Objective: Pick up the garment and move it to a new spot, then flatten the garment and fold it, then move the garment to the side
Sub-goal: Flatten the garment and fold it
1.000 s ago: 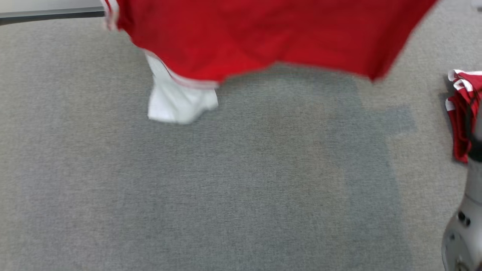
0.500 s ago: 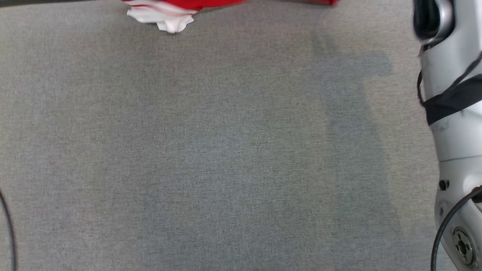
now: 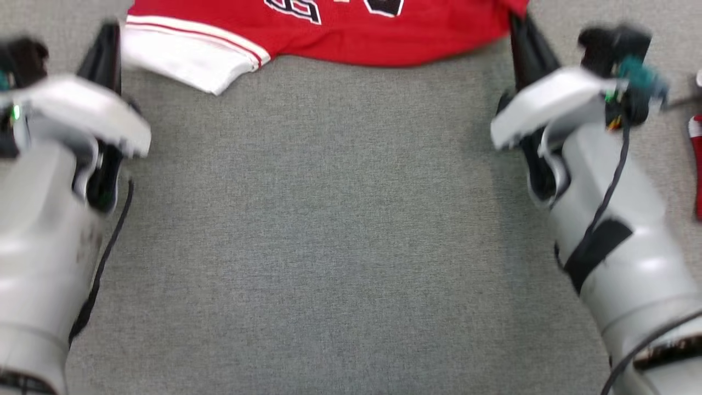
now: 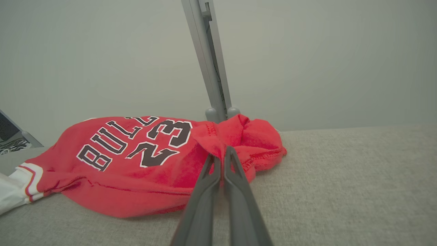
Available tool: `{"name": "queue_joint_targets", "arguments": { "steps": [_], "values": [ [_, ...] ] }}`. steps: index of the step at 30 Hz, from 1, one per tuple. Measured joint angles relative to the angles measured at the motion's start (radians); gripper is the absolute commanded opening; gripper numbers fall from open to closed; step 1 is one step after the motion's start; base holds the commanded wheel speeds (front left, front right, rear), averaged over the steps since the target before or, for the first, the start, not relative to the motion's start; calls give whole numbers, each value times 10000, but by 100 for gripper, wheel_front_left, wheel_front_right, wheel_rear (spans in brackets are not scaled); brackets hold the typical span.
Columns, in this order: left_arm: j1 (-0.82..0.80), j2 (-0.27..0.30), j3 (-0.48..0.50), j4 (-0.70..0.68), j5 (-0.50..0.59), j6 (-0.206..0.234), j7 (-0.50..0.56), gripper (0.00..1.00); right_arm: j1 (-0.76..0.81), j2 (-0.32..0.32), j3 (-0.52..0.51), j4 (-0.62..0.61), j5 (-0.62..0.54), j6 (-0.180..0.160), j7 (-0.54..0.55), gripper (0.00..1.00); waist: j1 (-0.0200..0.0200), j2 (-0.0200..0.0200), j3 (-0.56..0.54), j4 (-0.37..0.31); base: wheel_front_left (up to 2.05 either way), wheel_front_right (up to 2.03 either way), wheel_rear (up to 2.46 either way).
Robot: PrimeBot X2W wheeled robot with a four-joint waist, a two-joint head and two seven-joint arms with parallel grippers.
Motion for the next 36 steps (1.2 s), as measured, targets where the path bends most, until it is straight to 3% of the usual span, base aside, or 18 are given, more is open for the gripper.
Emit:
{"name": "queue_joint_targets", "arguments": {
  "steps": [5, 15, 17, 21, 30, 33, 36],
  "values": [
    [2178, 583, 102, -1116, -677, 2, -90, 0, 2201, 0, 215, -1392, 619, 0, -27, 0, 0, 0, -370, -113, 0, 0, 0],
    [7255, 752, 2380, -4855, -153, 40, -102, 0, 7934, 4, -855, -5306, 385, 2, -71, 0, 0, 0, -1536, 62, 0, 0, 0],
    [8189, 830, 2562, -5691, 40, 272, -102, 0, 8996, 21, -1110, -5902, 219, 2, -67, 0, 0, 0, -1803, 112, 0, 0, 0],
    [10297, 1432, 2878, -8000, 50, 1221, 272, 0, 10880, 15, -1659, -7494, -224, 6, 435, 0, 0, 0, -2434, 216, 0, 0, 0],
    [12885, 2205, 3210, -12734, 71, 3290, 1785, 0, 13441, 8, -2546, -10807, -980, 12, 3262, 0, -1, 0, -3383, 452, 0, 0, 0],
    [13321, 2376, 3231, -13530, 104, 3716, 2203, 0, 13859, 4, -2675, -11618, -1016, 12, 4004, 0, 0, 0, -3545, 434, 0, 0, 0],
    [13384, 2372, 3110, -13762, 67, 3858, 2479, 0, 13920, 0, -2754, -12023, -1049, 12, 4581, 0, 0, 0, -3555, 347, 0, 0, 0]
  ]
}}
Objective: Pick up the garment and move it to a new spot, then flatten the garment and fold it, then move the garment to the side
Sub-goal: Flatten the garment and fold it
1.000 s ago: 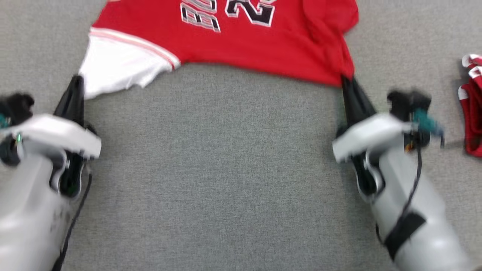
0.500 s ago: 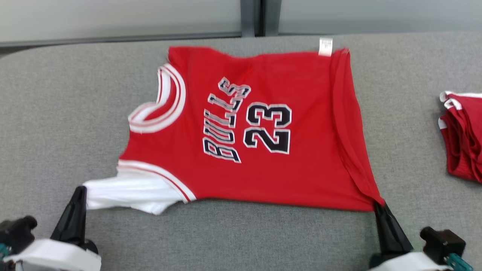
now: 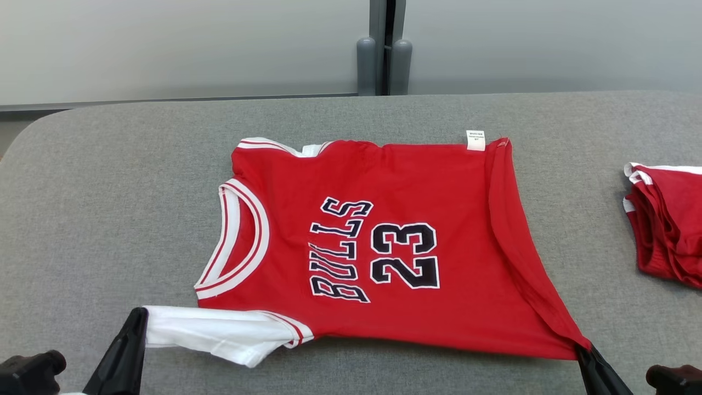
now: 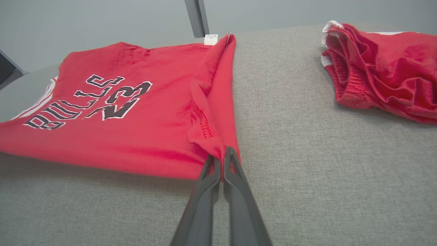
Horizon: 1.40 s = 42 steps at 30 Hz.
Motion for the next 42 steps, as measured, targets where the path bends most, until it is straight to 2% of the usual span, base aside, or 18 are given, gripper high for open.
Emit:
{"name": "queue_joint_targets", "arguments": {
  "steps": [4, 7, 19, 20, 21, 22, 26, 28, 31, 32, 34, 38, 42],
  "values": [
    [-291, -121, -224, 280, -173, -96, 221, 0, -304, 0, -33, 17, 79, -2, 445, 0, 0, 0, 110, -129, 0, 0, 0],
    [-826, -167, -276, 681, -374, -322, 395, 0, -842, 0, 17, 217, 75, -2, 685, 0, 0, 0, 312, -206, 0, 0, 0],
    [-3884, -178, -383, 3703, -1135, -2048, 825, 0, -3807, -2, 374, 1620, -299, -2, 872, 0, 0, 0, 1968, -466, 0, 0, 0],
    [-4070, -182, -410, 3923, -1124, -2169, 775, 18, -3966, -6, 445, 1684, -355, -2, 786, 0, 0, 0, 2106, -473, 0, 0, 0],
    [-4217, -198, -428, 4096, -1116, -2291, 704, 95, -4093, -4, 531, 1718, -353, -2, 683, 25, 0, 0, 2225, -478, 0, 0, 0],
    [-4330, -247, -453, 4247, -1145, -2437, 671, 100, -4169, 4, 600, 1728, -355, -2, 527, 100, 0, 0, 2321, -480, 0, 0, 0],
    [-4481, -397, -408, 4627, -999, -2602, 56, 100, -4202, 0, 704, 1476, -437, -8, -543, 100, 1, 0, 2476, -459, 0, 0, 0],
    [-4473, -389, -336, 4633, -679, -2533, -412, 100, -4193, -6, 821, 1231, -719, -8, -1233, 100, 0, 0, 2474, -458, 0, 0, 0],
    [-4359, -441, -138, 4441, -155, -2263, -1390, 100, -4093, 6, 928, 940, -1223, -8, -2303, 100, 0, 0, 2408, -464, 0, 0, 0],
    [-4359, -441, -138, 4441, -155, -2263, -1390, 100, -4093, 6, 928, 940, -1223, -8, -2303, 100, 0, 0, 2408, -464, 0, 0, 0],
    [-4073, -562, -38, 4004, 499, -1942, -2174, 100, -3863, -4, 792, 773, -1592, -12, -3106, 100, 0, 0, 2245, -413, 0, 0, 0],
    [-3810, -732, 73, 3664, 1164, -1672, -2458, 100, -3579, 2, 625, 717, -1735, -12, -3461, 100, 0, 0, 2008, -348, 0, 0, 0],
    [-3340, -1045, 157, 3350, 1657, -1607, -2545, 100, -2993, -6, 366, 612, -1670, -12, -3611, 100, 0, 0, 1631, -254, 0, 0, 0]
  ]
}}
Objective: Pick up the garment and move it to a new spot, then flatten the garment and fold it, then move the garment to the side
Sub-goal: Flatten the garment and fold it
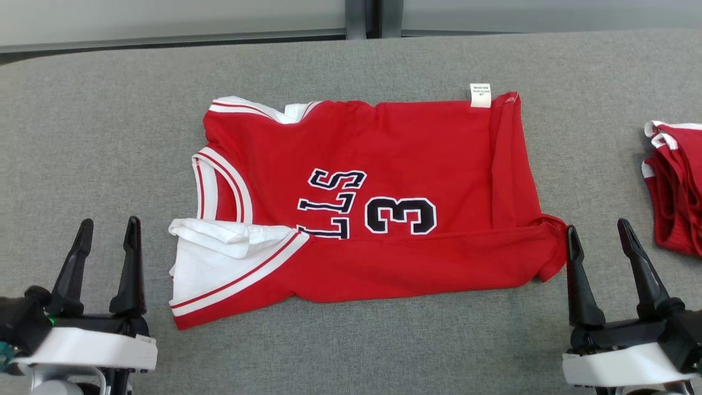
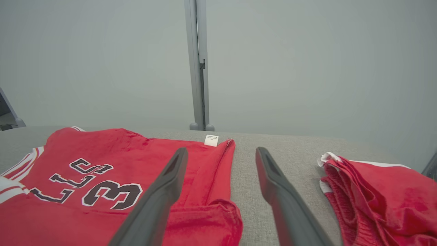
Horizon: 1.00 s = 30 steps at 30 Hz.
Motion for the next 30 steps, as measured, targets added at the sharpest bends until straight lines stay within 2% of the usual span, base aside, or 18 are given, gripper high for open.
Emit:
{"name": "queue_joint_targets", "arguments": {
  "steps": [8, 24, 30],
  "values": [
    [1004, -286, -180, -52, 616, 169, -25, 100, 832, 0, 171, -205, 52, 0, 205, 100, 0, 0, -624, 21, 0, 0, 0],
    [963, -809, 6, 500, 976, -414, -38, 100, 966, 2, 198, -163, 244, 0, 382, 100, 0, 0, -823, 72, 0, 0, 0],
    [671, -1085, -428, 1310, 834, -867, 44, 100, 924, 0, 6, 637, 437, 2, 382, 100, 0, 0, -559, 127, 0, 0, 0]
  ]
}}
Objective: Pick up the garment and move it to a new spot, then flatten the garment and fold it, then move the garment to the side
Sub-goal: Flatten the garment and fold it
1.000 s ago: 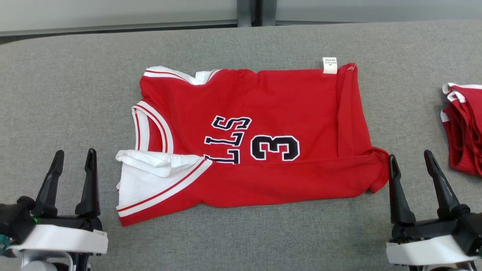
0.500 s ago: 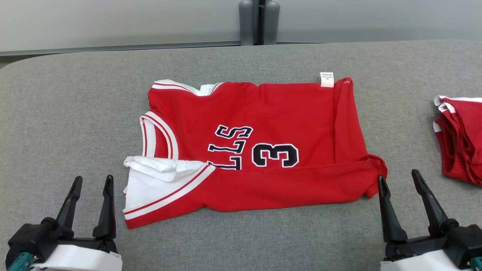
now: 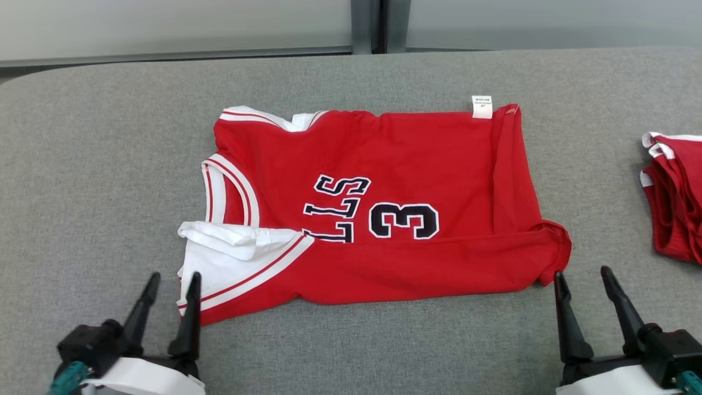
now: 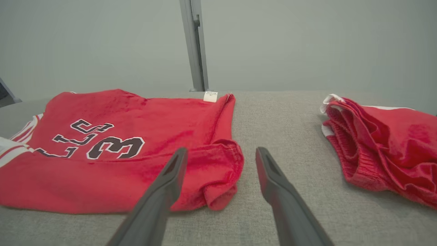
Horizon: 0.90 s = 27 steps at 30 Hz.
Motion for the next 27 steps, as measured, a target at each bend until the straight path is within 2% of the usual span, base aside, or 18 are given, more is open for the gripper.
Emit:
{"name": "queue_joint_targets", "arguments": {
  "steps": [7, 15, 16, 17, 18, 20, 27],
  "values": [
    [-493, -493, -403, 1937, -570, -585, 324, 100, -558, 0, -142, 1916, 240, -2, -105, 100, 0, 0, 585, 90, 0, 0, 0],
    [-1151, -575, -433, 2842, -1026, -1009, 336, 100, -1466, -2, 12, 3179, 606, -2, -84, 100, 0, 0, 871, 171, 0, 0, 0],
    [-1192, -570, -454, 2878, -1114, -1058, 351, 76, -1566, -4, 29, 3248, 652, -2, -81, 100, 0, 0, 886, 172, 0, 0, 0],
    [-1237, -527, -500, 2895, -1103, -1103, 360, 28, -1661, -6, 61, 3321, 698, -2, -19, 80, 0, 0, 900, 176, 0, 0, 0],
    [-1276, -489, -533, 2907, -1110, -1141, 360, 0, -1747, -10, 88, 3369, 759, -4, -8, 44, 0, 0, 912, 180, 0, 0, 0],
    [-1351, -431, -575, 2928, -1145, -1156, 359, 0, -1885, -10, 132, 3425, 761, -4, 0, 0, 0, 0, 921, 201, 0, 0, 0],
    [-1353, -180, -395, 2512, -1141, -1210, 205, 0, -1623, 0, 96, 3032, 750, -2, 144, 0, 0, 0, 803, 318, 0, 0, 0]
  ]
}}
